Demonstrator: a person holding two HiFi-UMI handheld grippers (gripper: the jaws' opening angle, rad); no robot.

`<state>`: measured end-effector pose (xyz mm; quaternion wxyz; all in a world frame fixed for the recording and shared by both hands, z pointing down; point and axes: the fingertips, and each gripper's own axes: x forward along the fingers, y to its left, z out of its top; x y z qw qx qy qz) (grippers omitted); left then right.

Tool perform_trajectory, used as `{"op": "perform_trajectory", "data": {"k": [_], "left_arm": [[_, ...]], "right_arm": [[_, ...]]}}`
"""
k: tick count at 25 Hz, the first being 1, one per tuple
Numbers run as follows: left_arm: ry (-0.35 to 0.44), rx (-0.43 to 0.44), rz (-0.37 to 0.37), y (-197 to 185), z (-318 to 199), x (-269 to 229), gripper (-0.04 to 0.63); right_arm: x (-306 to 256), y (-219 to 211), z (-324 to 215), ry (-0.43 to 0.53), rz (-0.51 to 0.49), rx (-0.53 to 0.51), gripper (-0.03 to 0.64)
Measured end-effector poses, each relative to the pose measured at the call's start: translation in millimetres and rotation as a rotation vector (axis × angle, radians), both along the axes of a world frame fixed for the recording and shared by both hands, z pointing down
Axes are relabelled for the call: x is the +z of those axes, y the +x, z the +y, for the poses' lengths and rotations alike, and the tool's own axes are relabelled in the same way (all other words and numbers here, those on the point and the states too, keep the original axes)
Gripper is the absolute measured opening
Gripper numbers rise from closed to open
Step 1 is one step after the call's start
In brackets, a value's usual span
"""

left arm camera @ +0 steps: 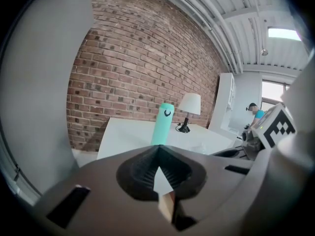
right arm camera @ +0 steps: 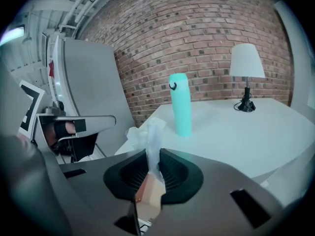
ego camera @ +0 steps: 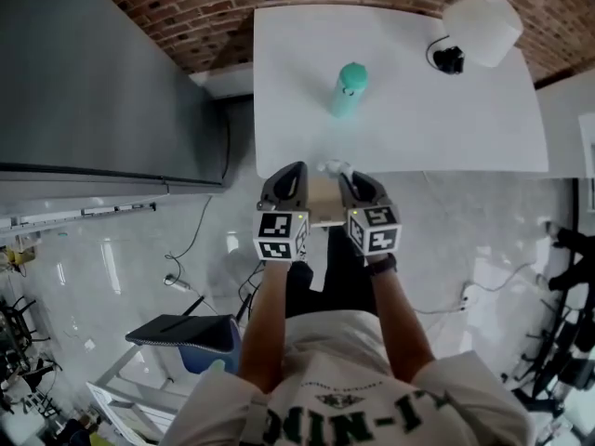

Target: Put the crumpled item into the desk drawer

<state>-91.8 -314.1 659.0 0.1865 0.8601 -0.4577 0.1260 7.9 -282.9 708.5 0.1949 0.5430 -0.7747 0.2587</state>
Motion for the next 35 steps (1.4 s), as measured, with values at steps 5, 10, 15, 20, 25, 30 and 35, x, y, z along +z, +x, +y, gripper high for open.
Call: {"op": "perform_trajectory", "data": {"k": [5,10,15,20,25,30,35], "left_arm": [[-0.056,0.011,-0.012,-10.9,17.7,33.8,-0.005],[-0.087,0.033,0.006,-7.5,34.8,52.4,-0.005],[-0.142,0.033,0.010,-10.0,54.6,78.2,-0.005],[-0.189,0.032,-0.005,-12.8,63.2,112.7,-0.005],[-0.227,0.031,0.000,-17.0,72.2,137.3,-0.005],[-0.254,0.028,0.008,-19.5,69.3,157.8,-0.005],[-0.250,0.025,-0.014,-28.6,67.9,178.7,-0.005]], "right_arm": [[38.8,-8.3,20.8,-0.077,-0.015,-0.014,0.057],[63.6,-15.0,36.9,-0.109,-0.046,-0.032,0.057],[93.2,-19.2,53.2,-0.155,-0.046,-0.061,0.057],[124.6,-21.9,54.9,-0.212,-0.052,-0.065,0.057],[169.0,-18.9,59.4,-0.293,-0.044,-0.046,0.057],[214.2,-23.4,56.1,-0.381,-0.021,-0.087,0.057],[232.0,-47.8,44.7,-0.354,0.060,-0.217,0.057]]}}
